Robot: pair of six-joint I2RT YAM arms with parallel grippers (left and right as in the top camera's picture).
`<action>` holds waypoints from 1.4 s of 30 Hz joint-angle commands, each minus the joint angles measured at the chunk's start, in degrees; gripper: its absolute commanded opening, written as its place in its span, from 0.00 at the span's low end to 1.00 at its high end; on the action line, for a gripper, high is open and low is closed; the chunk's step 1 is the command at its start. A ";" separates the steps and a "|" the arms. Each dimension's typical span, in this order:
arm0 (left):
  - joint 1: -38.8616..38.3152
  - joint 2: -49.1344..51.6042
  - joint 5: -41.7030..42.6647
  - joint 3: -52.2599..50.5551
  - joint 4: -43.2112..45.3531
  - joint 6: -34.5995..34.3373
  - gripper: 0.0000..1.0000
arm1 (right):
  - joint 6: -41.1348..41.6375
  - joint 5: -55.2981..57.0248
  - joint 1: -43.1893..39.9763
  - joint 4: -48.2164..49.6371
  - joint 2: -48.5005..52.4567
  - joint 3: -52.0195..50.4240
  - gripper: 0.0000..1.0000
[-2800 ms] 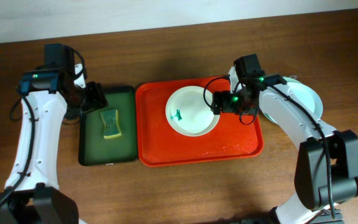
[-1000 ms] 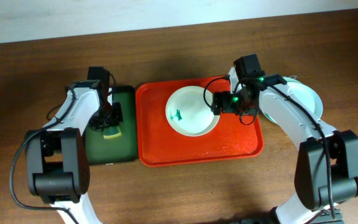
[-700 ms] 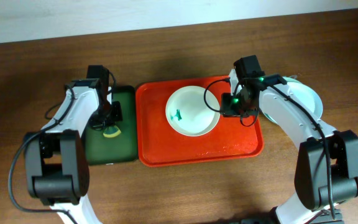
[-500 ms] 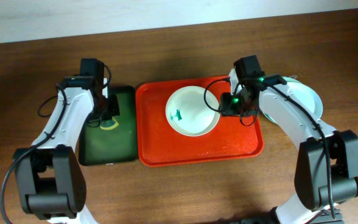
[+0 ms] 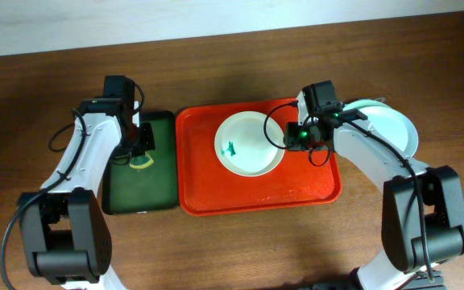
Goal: Clean dirty plates on tray and stack at the side
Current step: 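Grasp the sponge in the green tray with the left gripper, then lift the sponge with the left gripper while the right holds the plate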
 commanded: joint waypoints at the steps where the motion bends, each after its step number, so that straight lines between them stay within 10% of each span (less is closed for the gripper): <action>1: -0.09 -1.31 -0.20 0.85 -0.07 -0.04 0.00 | -0.07 0.68 0.33 0.50 0.31 -1.33 0.33; 10: -0.09 -1.31 -0.20 0.85 -0.07 -0.04 0.00 | 1.22 0.50 1.07 0.59 0.39 -1.62 0.04; 20: -0.09 -1.31 -0.20 0.85 -0.07 -0.04 0.00 | 7.45 0.48 2.97 -2.84 0.39 -1.62 0.04; 25: -0.09 -1.31 -0.20 0.85 -0.07 -0.04 0.00 | 7.39 0.74 2.93 -0.22 0.39 -1.62 0.42; 42: -0.09 -1.31 -0.20 0.85 -0.04 -0.04 0.00 | 7.41 5.20 2.93 0.44 0.39 -1.62 0.33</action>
